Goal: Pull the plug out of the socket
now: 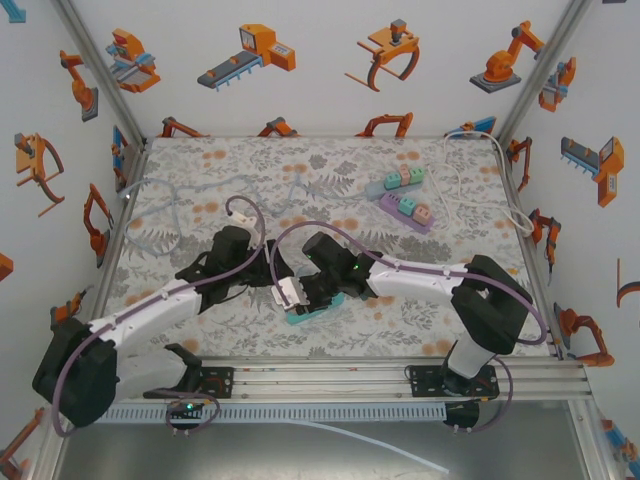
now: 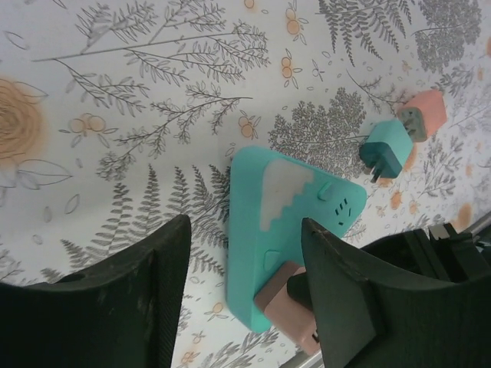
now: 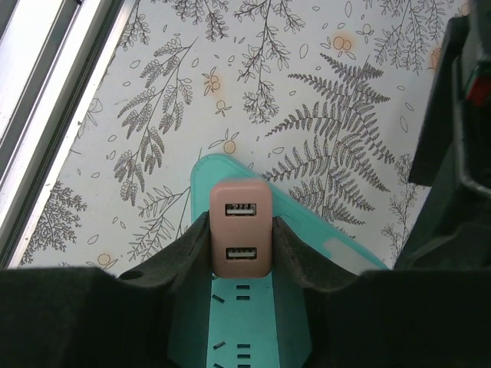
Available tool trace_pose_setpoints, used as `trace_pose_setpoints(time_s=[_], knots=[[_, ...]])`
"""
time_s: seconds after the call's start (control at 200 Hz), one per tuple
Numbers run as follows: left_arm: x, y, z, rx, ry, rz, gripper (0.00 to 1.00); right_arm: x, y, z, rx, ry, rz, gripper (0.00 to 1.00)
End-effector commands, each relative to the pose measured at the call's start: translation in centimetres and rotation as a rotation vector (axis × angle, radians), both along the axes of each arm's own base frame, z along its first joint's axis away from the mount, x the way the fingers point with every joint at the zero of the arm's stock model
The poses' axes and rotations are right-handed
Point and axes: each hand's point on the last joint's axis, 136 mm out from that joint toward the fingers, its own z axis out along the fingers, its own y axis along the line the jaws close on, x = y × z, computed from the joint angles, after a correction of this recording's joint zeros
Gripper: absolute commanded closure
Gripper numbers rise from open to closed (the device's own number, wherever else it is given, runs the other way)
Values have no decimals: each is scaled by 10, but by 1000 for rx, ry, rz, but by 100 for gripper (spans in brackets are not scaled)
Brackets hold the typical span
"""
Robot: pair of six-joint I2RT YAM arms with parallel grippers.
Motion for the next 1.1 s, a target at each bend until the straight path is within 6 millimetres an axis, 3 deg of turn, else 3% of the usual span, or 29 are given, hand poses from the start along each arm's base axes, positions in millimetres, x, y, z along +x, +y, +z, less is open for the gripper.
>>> trace_pose_setpoints(time_s=[0.0, 0.255, 0.496, 0.646, 0.821, 1.092], knots=[[0, -14, -4, -99, 40, -11, 46, -5, 5, 15, 54, -15, 29, 78], [-12, -33, -29, -115, 130, -129, 56, -4, 5, 13, 53, -16, 23, 78], [-23, -23, -59, -15, 200, -152, 57, -2, 9, 17, 70, -28, 23, 78], [-33, -33, -76, -29, 263, -221, 59, 0, 13, 25, 96, -38, 21, 78], [-47, -13, -108, 86, 347, -192, 64, 7, 20, 46, 158, -57, -16, 78], [-54, 13, -126, 262, 345, -179, 66, 14, 21, 61, 188, -1, -70, 78]])
